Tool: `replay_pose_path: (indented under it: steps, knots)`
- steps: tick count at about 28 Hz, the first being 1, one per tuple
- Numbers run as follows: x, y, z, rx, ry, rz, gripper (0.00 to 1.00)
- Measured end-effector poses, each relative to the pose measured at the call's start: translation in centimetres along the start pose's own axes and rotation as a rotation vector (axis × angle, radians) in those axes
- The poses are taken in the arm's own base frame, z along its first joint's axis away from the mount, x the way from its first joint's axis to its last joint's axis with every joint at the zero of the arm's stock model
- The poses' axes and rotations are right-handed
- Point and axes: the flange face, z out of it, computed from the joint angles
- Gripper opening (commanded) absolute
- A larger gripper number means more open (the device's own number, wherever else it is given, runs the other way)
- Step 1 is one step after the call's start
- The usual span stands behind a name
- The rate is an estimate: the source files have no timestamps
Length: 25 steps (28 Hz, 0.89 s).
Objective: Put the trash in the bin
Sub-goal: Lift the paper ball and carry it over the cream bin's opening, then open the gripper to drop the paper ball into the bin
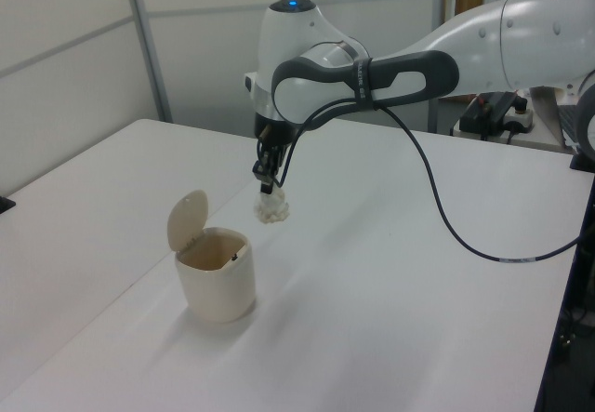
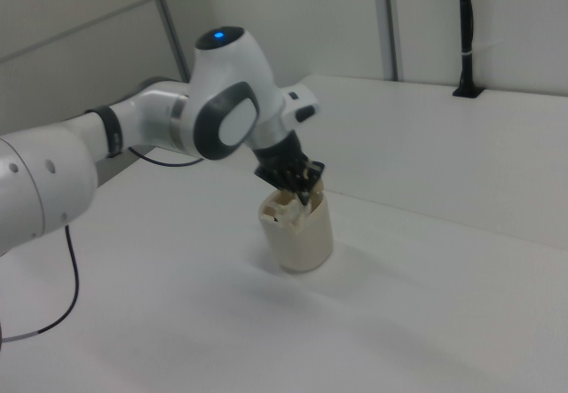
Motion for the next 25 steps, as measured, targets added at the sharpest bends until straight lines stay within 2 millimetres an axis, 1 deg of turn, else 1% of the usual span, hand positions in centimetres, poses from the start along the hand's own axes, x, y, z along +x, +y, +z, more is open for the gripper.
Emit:
replay_pose_path:
  steps: [2,6,9,11,12,13,15,16,19,22,25]
  knots:
    - [0.5,-1.3,-0.3,0.004,0.022,-0.015,0.0]
    - [1.9,-2.9,-0.7,-0.002,0.13,-0.022,0.0]
    - [3.0,-4.4,0.1,-0.001,0.195,-0.01,0.0]
    - [3.6,-5.3,0.9,0.002,0.234,0.004,0.06]
    - [3.9,-5.9,1.4,0.004,0.254,0.008,0.22]
    - [4.2,-6.5,2.2,0.007,0.278,0.013,0.42]
    - [4.6,-7.5,3.2,0.013,0.299,0.014,0.96]
    - [4.7,-7.9,3.7,0.016,0.303,0.014,1.0]
    - [4.8,-8.9,4.9,0.022,0.299,0.009,1.0]
    - [4.8,-8.9,5.2,0.023,0.295,0.011,1.0]
    - [4.7,-8.4,5.1,0.018,0.294,0.019,1.0]
